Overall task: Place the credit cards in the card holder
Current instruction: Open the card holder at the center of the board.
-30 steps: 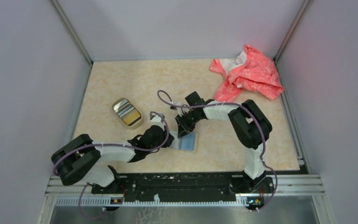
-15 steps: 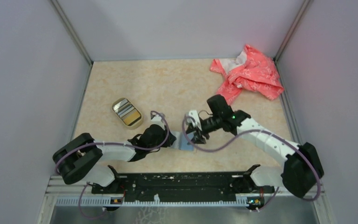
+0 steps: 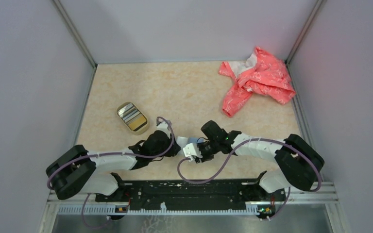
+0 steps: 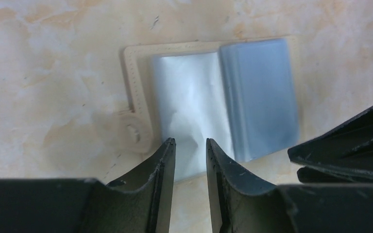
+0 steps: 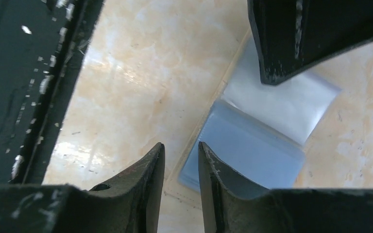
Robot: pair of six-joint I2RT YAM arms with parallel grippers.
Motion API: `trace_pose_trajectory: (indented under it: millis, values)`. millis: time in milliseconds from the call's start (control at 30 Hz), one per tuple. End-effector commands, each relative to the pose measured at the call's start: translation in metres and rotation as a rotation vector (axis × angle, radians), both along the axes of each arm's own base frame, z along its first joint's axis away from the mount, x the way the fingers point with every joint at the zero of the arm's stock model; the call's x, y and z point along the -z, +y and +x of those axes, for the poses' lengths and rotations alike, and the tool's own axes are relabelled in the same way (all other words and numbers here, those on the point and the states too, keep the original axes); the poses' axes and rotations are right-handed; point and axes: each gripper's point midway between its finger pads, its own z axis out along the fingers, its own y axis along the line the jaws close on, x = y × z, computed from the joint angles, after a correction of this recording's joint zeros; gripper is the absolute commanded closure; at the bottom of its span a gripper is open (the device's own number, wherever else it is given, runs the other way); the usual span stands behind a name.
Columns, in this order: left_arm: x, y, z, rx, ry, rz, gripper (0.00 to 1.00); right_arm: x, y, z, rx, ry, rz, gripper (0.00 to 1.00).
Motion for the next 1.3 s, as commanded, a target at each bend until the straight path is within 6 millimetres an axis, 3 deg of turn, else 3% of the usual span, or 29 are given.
trace_pose_trajectory:
  millis: [0,67,167,600,767,933,1000,1100,1267]
  values:
    - [0.016,0.027,0.0,-0.048,0.007,0.133,0.64,0.002,0.011,0.038,0.116,-0.158,-0.038,0.64]
    - [0.023,0.033,-0.002,-0.052,0.012,0.16,0.64,0.006,0.009,0.04,0.124,-0.182,-0.054,0.55]
    - [0.027,0.031,-0.005,-0.035,0.028,0.157,0.64,0.01,0.005,0.044,0.135,-0.214,-0.083,0.5]
    - [0.021,-0.022,-0.026,0.156,0.128,-0.04,0.65,-0.003,-0.025,0.096,0.364,-0.309,-0.118,0.55]
    - [0.009,-0.027,-0.021,0.168,0.095,-0.048,0.65,-0.024,-0.019,0.078,0.324,-0.14,-0.003,0.5]
    - [-0.029,-0.026,-0.011,0.175,-0.018,-0.072,0.61,-0.065,-0.008,0.041,0.202,0.115,0.131,0.46]
    - [-0.046,-0.025,-0.009,0.186,-0.066,-0.082,0.56,-0.079,-0.006,0.035,0.177,0.154,0.155,0.44]
    - [-0.068,-0.012,0.002,0.152,-0.16,-0.055,0.49,-0.09,-0.005,0.032,0.169,0.183,0.169,0.41]
    - [-0.084,0.019,0.022,0.087,-0.271,0.077,0.42,-0.096,-0.007,0.035,0.189,0.208,0.179,0.41]
